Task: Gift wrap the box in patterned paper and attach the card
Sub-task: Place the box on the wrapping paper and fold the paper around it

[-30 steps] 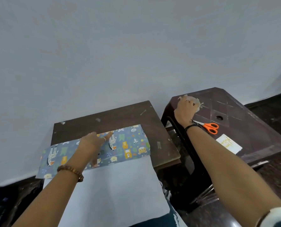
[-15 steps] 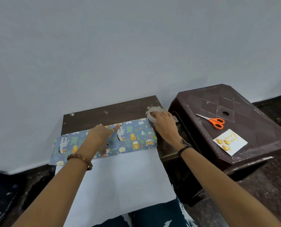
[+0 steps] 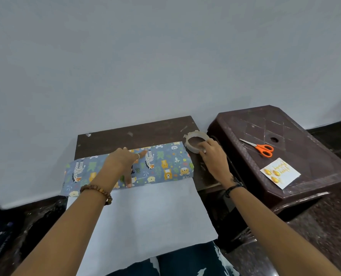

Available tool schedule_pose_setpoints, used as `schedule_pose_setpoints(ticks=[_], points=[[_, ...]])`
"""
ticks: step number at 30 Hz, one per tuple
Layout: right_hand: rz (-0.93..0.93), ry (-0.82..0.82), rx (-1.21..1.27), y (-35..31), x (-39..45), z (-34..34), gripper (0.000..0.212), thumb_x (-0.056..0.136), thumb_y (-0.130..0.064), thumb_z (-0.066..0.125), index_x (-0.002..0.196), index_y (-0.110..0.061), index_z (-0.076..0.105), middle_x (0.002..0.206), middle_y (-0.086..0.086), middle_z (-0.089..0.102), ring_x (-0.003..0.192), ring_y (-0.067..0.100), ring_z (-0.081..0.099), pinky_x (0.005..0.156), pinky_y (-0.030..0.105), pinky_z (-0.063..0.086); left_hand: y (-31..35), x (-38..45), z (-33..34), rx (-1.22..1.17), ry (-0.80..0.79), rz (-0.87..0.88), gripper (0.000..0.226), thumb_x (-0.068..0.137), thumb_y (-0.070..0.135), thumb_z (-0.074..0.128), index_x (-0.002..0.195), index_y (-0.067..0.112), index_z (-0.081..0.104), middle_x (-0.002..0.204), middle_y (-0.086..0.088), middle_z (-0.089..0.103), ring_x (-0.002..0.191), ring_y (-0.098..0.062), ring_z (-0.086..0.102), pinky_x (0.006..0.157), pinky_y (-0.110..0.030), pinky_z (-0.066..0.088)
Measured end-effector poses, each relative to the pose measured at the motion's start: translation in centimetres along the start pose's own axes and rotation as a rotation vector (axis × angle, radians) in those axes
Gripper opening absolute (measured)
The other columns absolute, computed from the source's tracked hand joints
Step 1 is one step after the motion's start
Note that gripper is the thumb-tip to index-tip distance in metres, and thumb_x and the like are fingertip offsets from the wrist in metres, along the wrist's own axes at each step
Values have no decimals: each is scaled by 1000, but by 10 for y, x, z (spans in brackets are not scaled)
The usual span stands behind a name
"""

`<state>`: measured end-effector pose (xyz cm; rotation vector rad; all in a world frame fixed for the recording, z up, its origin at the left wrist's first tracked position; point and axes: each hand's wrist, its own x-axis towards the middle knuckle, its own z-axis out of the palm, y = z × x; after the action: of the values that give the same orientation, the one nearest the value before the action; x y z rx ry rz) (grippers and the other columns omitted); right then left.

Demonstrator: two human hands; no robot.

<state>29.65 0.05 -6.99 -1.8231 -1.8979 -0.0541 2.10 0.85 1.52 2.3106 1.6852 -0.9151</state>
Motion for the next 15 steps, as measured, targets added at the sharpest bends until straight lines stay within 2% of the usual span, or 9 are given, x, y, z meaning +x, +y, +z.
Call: schedule_pose_setpoints(ticks=[6, 9, 13, 14, 15], points=[[-60, 23, -61, 1, -5, -3, 4, 86, -6, 63, 84, -4, 63, 92, 10, 59, 67, 22, 58, 52, 32, 51, 0, 1, 1, -9, -7, 1, 120, 64, 41, 82, 146, 40, -7, 151, -23, 19, 131, -37, 37, 101, -39, 41], [-118, -70, -218, -2, -9, -5, 7, 81, -4, 68, 79, -7, 63, 82, 8, 62, 64, 20, 61, 51, 30, 52, 0, 2, 1, -6, 6, 8, 120, 64, 42, 82, 146, 39, -5, 149, -22, 23, 130, -37, 38, 101, -39, 40], [-141, -96, -267, -16, -9, -18, 27, 56, 6, 82, 61, -6, 58, 59, 9, 60, 46, 21, 57, 39, 24, 43, -1, 3, 4, -8, 8, 11, 120, 64, 41, 82, 146, 40, -6, 146, -22, 27, 128, -36, 40, 100, -39, 42], [-156, -102, -283, -20, -8, -21, 26, 57, 7, 80, 62, -5, 58, 59, 10, 61, 47, 23, 58, 40, 24, 42, -1, 3, 4, -19, 12, 10, 120, 64, 40, 82, 146, 40, -5, 146, -21, 28, 128, -36, 40, 100, -39, 43], [-159, -146, -293, -24, -7, -24, 18, 66, 7, 74, 68, -3, 59, 65, 12, 63, 54, 26, 61, 44, 26, 43, -1, 3, 5, -27, 14, 10, 120, 64, 39, 82, 146, 40, -5, 146, -21, 28, 128, -36, 39, 100, -39, 43]])
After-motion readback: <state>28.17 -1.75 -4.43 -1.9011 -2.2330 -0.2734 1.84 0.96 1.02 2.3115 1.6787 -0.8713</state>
